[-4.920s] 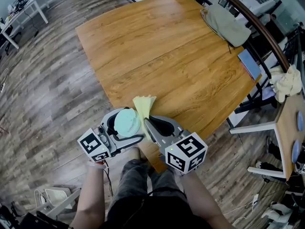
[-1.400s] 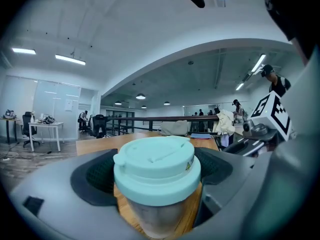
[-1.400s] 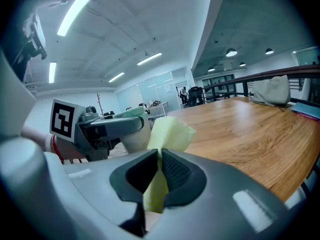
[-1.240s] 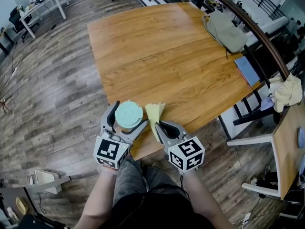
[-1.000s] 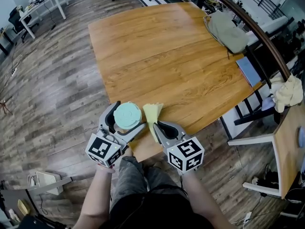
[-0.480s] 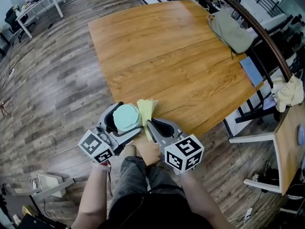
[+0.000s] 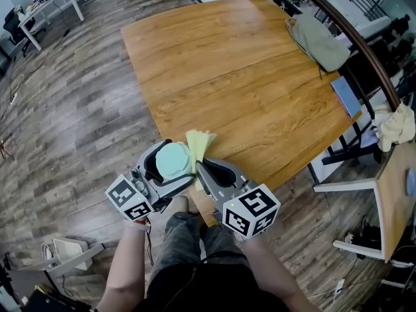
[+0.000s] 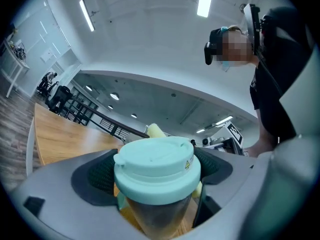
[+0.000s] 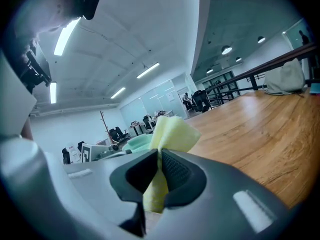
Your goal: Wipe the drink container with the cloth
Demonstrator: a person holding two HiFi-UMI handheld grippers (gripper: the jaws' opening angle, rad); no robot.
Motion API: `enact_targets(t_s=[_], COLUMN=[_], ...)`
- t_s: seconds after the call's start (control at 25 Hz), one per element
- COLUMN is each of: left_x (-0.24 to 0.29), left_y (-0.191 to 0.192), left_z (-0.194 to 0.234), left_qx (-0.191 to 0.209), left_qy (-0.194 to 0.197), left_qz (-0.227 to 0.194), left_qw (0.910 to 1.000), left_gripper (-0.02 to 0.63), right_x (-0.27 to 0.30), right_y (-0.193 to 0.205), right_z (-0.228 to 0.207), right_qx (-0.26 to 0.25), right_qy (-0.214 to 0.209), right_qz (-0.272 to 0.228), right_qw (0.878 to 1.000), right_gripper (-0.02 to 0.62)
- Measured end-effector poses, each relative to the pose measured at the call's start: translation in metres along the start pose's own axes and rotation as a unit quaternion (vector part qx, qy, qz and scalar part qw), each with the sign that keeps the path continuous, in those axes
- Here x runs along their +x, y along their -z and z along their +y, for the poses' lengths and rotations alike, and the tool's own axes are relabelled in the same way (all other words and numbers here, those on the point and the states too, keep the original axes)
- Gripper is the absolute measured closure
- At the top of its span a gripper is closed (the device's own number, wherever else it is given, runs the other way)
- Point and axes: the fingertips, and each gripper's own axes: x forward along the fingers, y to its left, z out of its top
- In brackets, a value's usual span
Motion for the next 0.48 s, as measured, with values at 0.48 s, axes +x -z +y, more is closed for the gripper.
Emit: enact_targets(t_s=[0.48], left_x=[0.0], left_y=[-0.002], left_z=[0.004], left_qx=[-0.011], left_qy=[0.03], left_qz=[0.008], left_qw=[0.9995], left_gripper=[0.143], right_x=[-0.008], right_y=[0.073], right_z=[-0.051], right_qx=[0.008], right_qy=[0.077], right_qz=[0.08], right_qw=[0.994], right_gripper=[0.561])
